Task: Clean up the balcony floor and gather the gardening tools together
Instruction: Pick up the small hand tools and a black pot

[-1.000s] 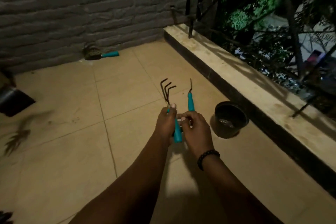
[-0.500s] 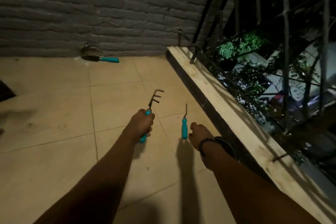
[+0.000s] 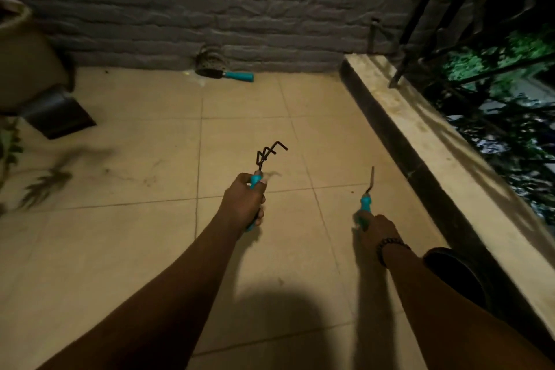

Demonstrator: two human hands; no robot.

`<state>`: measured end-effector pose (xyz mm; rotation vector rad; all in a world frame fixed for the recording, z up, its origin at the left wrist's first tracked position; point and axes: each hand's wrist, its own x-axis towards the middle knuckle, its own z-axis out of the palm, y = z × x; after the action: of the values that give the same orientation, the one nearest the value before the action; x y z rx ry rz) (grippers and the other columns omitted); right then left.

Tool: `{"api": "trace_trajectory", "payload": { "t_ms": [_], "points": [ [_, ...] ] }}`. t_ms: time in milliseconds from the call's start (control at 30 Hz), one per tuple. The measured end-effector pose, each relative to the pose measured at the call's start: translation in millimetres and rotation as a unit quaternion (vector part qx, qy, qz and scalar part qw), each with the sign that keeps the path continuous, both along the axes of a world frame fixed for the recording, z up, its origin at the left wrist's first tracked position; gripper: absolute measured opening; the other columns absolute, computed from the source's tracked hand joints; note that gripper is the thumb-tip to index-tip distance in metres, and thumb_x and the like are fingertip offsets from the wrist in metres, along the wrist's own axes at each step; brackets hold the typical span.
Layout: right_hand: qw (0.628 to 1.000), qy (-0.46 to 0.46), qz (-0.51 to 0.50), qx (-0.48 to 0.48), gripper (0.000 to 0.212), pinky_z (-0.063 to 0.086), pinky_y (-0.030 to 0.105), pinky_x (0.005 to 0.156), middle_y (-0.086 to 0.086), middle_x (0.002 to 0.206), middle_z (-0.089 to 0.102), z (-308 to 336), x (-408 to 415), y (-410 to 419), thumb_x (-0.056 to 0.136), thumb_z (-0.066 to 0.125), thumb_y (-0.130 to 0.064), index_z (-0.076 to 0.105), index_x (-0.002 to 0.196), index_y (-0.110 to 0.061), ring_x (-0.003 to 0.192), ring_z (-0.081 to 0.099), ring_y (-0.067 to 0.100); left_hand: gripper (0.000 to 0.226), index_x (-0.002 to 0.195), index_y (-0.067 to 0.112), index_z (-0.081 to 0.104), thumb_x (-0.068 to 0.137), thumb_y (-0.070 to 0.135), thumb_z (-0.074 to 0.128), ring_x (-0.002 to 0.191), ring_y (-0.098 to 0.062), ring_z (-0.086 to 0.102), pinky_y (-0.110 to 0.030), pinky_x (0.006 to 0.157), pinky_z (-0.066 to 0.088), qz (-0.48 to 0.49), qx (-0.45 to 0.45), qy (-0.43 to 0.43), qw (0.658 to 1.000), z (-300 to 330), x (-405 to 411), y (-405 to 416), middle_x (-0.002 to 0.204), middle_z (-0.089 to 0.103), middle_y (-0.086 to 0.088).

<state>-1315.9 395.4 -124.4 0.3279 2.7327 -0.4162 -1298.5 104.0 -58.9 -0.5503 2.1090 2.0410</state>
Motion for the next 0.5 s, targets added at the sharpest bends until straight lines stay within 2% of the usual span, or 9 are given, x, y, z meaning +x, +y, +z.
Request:
{"api": "trace_trajectory", "payload": {
  "t_ms": [100,167,233,333,400,433,500],
  "points": [
    [0.997,0.018,-0.061,-0.042,0.035,0.044,0.039,0.093,0.02,0.129,0.048,-5,-1,-2,0.095,0.055,-0.019,0.053,0.13,-0.013,0.1,0.053,0.029,0.027,0.119,0.012,0.049,0.101,0.031,0.055,0.044,-0.011,0.046,-0.022,0.039,0.039,0.044,-0.007,0.011,0.999,-1,3,-16,0.078,0.054,-0.007],
    [0.993,0.007,-0.107,-0.057,0.039,0.043,0.04,0.092,0.022,0.133,0.047,-10,-3,-5,0.096,0.054,-0.021,0.05,0.134,-0.014,0.101,0.053,0.032,0.027,0.117,0.011,0.049,0.101,0.032,0.056,0.045,-0.012,0.048,-0.023,0.042,0.041,0.071,-0.026,0.021,0.997,0,4,-26,0.078,0.055,-0.007],
    [0.974,0.011,-0.178,-0.139,0.047,0.045,0.042,0.087,0.021,0.129,0.047,-10,-1,-20,0.099,0.052,-0.026,0.035,0.141,-0.016,0.098,0.052,0.034,0.027,0.116,0.011,0.05,0.1,0.032,0.056,0.046,-0.012,0.049,-0.024,0.044,0.042,0.101,-0.043,0.026,0.994,0,4,-36,0.08,0.057,-0.008],
    [0.935,0.031,-0.245,-0.256,0.057,0.047,0.044,0.089,0.016,0.116,0.049,-3,-4,-47,0.098,0.052,-0.017,0.016,0.142,-0.012,0.1,0.054,0.036,0.029,0.116,0.011,0.049,0.1,0.033,0.057,0.048,-0.014,0.05,-0.025,0.045,0.044,0.137,-0.057,0.032,0.988,3,2,-48,0.085,0.058,-0.011],
    [0.892,0.037,-0.322,-0.317,0.054,0.044,0.041,0.088,0.017,0.111,0.052,10,-17,-66,0.101,0.049,-0.023,0.023,0.143,0.0,0.106,0.054,0.039,0.029,0.118,0.012,0.049,0.1,0.033,0.056,0.051,-0.014,0.051,-0.025,0.044,0.044,0.153,-0.048,0.039,0.986,9,1,-53,0.086,0.058,-0.011],
    [0.875,0.045,-0.339,-0.342,0.052,0.045,0.038,0.08,0.018,0.105,0.055,16,-24,-75,0.101,0.048,-0.027,0.033,0.14,0.004,0.097,0.057,0.037,0.027,0.118,0.012,0.048,0.101,0.032,0.056,0.052,-0.014,0.05,-0.025,0.043,0.044,0.162,-0.033,0.045,0.985,13,1,-55,0.086,0.056,-0.01],
    [0.854,0.056,-0.326,-0.403,0.042,0.046,0.029,0.057,0.014,0.082,0.056,30,-32,-95,0.1,0.048,-0.029,0.052,0.124,0.005,0.067,0.054,0.027,0.023,0.117,0.013,0.048,0.101,0.028,0.055,0.054,-0.012,0.049,-0.024,0.044,0.045,0.177,-0.007,0.059,0.982,22,0,-59,0.085,0.054,-0.009]
  ]
}}
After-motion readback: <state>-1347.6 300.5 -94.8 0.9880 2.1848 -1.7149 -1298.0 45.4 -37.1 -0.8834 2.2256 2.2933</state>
